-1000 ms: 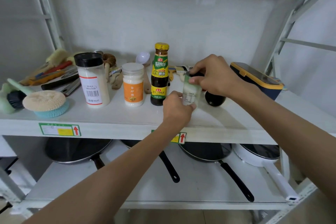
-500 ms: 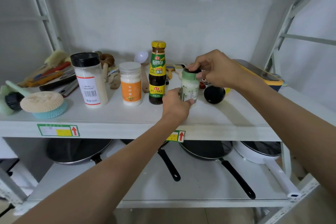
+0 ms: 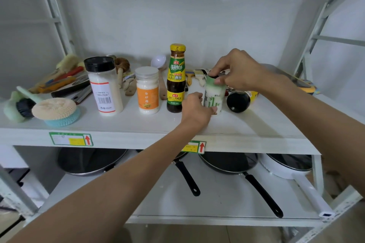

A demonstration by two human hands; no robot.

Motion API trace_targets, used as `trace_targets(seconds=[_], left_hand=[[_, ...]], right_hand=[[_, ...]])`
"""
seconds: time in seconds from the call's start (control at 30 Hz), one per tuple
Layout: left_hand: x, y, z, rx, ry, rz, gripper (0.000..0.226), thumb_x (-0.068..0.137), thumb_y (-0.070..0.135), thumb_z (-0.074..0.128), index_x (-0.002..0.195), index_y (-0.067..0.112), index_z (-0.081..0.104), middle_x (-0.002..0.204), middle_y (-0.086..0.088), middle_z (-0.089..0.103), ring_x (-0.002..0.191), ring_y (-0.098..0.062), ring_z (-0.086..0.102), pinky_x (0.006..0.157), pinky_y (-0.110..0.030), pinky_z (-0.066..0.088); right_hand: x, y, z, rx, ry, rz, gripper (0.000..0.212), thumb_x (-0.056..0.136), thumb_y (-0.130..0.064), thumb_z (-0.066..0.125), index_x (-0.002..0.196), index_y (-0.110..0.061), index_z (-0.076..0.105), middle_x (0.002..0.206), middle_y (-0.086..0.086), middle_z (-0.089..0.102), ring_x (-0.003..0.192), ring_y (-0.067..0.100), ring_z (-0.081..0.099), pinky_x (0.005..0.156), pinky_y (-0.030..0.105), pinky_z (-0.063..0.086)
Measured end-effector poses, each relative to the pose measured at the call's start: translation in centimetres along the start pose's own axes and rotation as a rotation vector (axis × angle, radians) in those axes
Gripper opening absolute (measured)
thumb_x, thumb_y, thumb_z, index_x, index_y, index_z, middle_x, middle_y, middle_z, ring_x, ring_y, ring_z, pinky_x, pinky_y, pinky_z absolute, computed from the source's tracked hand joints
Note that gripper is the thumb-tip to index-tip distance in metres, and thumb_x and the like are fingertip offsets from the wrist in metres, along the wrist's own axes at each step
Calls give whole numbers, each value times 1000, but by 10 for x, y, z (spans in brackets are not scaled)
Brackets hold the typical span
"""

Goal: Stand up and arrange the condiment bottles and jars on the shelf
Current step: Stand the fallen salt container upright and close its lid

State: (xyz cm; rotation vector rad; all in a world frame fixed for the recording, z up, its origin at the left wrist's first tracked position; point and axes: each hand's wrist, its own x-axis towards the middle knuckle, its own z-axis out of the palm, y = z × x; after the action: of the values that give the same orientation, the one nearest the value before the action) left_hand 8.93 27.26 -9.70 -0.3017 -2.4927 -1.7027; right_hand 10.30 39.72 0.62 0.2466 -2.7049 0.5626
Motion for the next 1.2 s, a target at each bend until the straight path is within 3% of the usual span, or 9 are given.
trace_targets(seconds=[0.13,0.23,0.37,0.47,0.57,0.7,0.8,0.93,1.2], left_hand=[[4,3,1,-3,-43,23,41,75,9,81,113,2,66,111,-10,71,100,-19,66,78,-22,47],[5,2,1,-1,-41,36,40,72,10,84,109,4,68,106,-8,72,91,-16,66,74,-22,49],[5,0,3,-31,29,41,50,63,14,90,107,5,67,103,-8,73,93,-20,69,78,-29,56],[5,0,7,-6,59,35,59,60,18,92,110,5,63,104,-7,71,92,-20,68,75,-29,56],[6,1,7,6,47,31,62,59,19,92,111,6,61,104,-7,70,93,-20,68,75,-29,56],[8,0,1,25,2,52,68,61,16,91,120,4,59,113,-7,67,101,-19,64,80,-23,50],[9,-3,-3,38,-37,84,55,65,14,89,112,5,64,108,-7,71,100,-20,67,88,-30,54],[9,-10,-1,-13,-27,92,46,65,12,88,105,5,68,102,-8,75,93,-20,71,85,-38,59],[13,-12,6,36,35,78,47,62,16,90,103,6,70,99,-7,75,90,-21,71,83,-39,60]], right_hand=[[-2,5,-2,97,-12,-10,25,76,3,76,97,-11,78,105,2,76,104,11,68,99,25,50],[-2,9,-1,148,-18,-2,27,76,4,75,97,-12,78,104,0,76,102,7,69,100,29,52],[-7,7,-1,241,-20,45,25,80,6,70,99,-10,78,103,1,77,94,2,70,96,26,54],[-11,2,2,271,63,66,11,80,-15,77,90,-12,79,92,2,78,93,18,73,90,35,58],[-9,-3,10,137,122,60,23,75,-26,81,93,-12,79,92,6,77,90,19,69,82,30,55],[-7,-3,13,77,118,40,23,78,-20,79,99,-11,78,98,8,76,94,18,67,85,28,53],[-6,1,15,133,97,39,22,79,-13,78,101,-11,77,103,4,76,99,17,69,95,34,54],[-8,7,19,189,118,29,22,81,-8,74,103,-9,76,107,4,75,104,16,68,98,34,53],[-6,9,26,190,144,4,22,82,-5,73,104,-7,75,109,8,74,107,17,67,103,30,49]])
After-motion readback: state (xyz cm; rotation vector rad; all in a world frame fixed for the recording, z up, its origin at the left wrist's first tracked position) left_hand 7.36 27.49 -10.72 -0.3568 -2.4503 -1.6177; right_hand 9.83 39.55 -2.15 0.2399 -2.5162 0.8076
